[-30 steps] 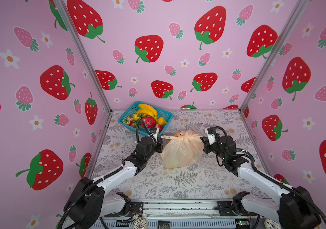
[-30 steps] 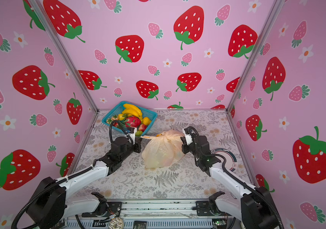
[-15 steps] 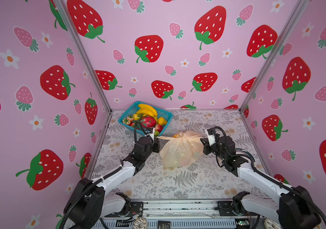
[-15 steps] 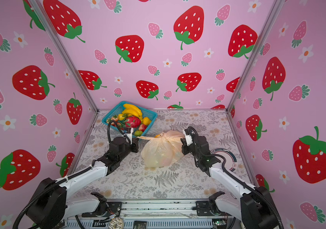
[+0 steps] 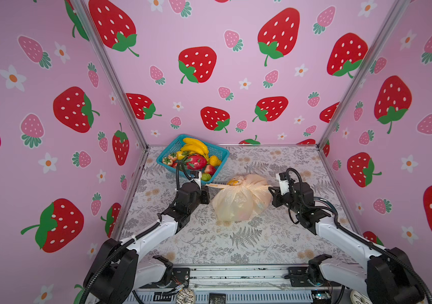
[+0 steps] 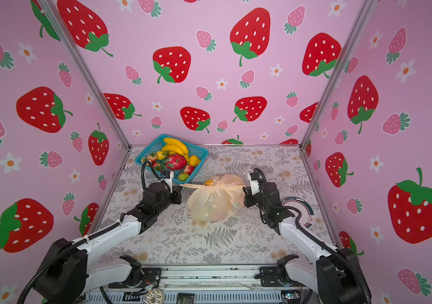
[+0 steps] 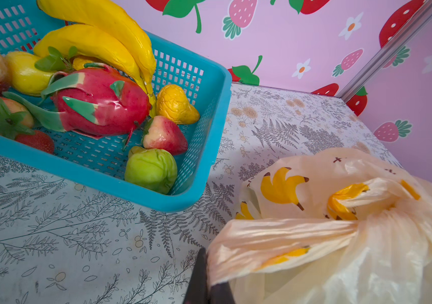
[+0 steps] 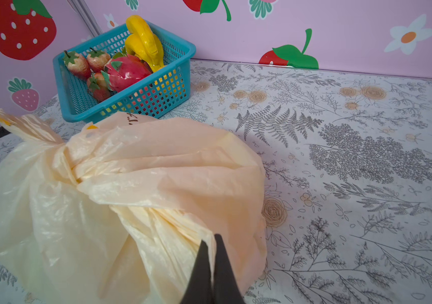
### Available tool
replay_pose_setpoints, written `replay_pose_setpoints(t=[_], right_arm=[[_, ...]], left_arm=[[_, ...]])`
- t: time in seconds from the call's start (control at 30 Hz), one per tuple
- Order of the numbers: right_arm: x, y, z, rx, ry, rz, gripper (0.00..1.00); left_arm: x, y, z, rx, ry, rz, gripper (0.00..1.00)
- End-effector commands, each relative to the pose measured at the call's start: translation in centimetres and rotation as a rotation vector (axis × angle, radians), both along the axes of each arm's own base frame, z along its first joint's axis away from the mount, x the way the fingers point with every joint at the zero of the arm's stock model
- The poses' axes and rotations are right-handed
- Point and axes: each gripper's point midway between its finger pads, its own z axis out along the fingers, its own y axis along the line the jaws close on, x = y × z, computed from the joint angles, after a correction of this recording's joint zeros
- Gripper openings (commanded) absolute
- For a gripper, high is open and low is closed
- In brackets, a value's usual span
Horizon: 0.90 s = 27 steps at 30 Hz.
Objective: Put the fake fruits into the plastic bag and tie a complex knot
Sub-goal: 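Open both grippers and release the bag handles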
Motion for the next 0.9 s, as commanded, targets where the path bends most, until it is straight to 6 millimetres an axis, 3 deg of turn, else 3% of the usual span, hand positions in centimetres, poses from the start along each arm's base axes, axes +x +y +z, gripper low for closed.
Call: replay_pose_setpoints(t=[0.0,0.1,0.2,0.37,0.67,0.87], right_arm=[[0.3,-4.2,-3.1,-0.041,0.082,-0.174,0.0],[0.0,-4.4,-3.7,-0.033,0.105,-0.182,0.0],[0.1,-3.9,-3.0,0.015,0.088,-0.166,0.0],[0.3,-2.3,-1.7,0.09,0.091,-0.108,0.0],[-0.4,-3.9,-1.4,0.05,0.071,-0.156,0.0],[-0.8,-4.8,-3.6,0.015,0.117,-0.189,0.0]], left_arm=[[0.5,4.4,-0.9,0.037,0.032,0.21,0.0],[0.2,4.8,-1.6,0.052,0.054,0.225,0.0],[-0.1,5.1,-1.5,0.077,0.059,0.222,0.0],[-0.7,5.0,0.5,0.212,0.005,0.227,0.0],[-2.3,5.9,2.2,0.233,-0.014,0.23,0.0],[-2.8,6.9,0.4,0.264,0.019,0.264,0.0]])
